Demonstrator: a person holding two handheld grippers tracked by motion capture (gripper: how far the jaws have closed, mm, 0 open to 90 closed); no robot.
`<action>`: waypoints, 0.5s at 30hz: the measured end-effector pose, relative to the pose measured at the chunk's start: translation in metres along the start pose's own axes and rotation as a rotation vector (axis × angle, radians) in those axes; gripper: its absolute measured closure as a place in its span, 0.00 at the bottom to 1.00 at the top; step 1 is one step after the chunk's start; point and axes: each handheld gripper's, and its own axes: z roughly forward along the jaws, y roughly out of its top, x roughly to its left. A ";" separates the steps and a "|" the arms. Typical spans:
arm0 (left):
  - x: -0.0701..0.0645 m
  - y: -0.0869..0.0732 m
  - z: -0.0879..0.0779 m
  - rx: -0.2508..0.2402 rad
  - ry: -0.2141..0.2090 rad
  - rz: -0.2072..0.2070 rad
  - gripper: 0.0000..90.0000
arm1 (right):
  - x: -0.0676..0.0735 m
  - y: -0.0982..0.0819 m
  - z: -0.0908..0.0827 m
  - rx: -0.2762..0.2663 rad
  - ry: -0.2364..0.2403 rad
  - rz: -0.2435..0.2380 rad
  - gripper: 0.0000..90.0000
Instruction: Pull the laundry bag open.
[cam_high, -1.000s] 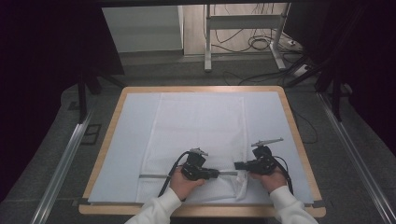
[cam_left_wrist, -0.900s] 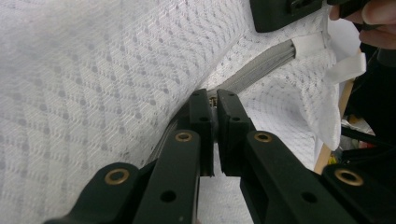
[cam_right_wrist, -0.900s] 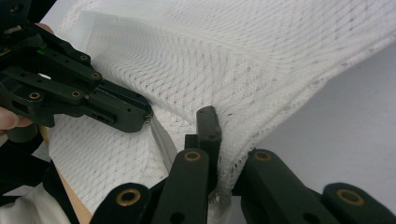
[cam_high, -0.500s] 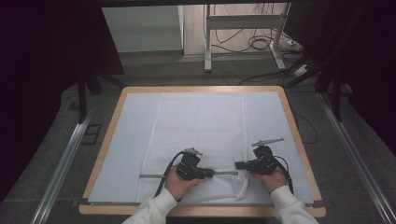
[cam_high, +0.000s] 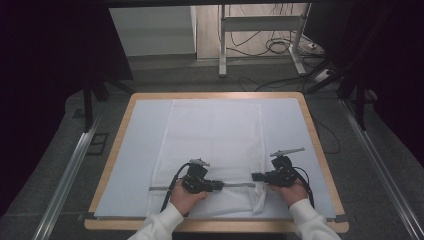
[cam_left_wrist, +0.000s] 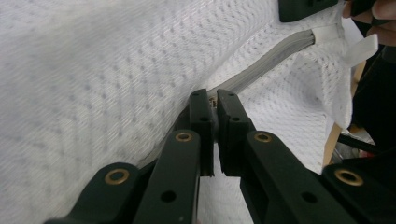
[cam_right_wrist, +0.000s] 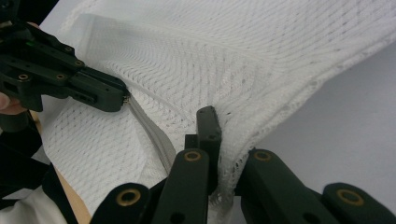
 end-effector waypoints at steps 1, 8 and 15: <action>0.001 0.000 -0.001 -0.002 0.001 -0.001 0.97 | 0.000 0.000 0.000 0.000 -0.001 0.000 0.98; 0.003 -0.002 -0.005 -0.005 0.000 -0.001 0.97 | 0.000 0.000 0.000 -0.002 0.000 0.000 0.98; 0.008 -0.006 -0.012 -0.017 -0.002 -0.021 0.96 | 0.000 0.000 0.000 -0.002 -0.006 0.000 0.98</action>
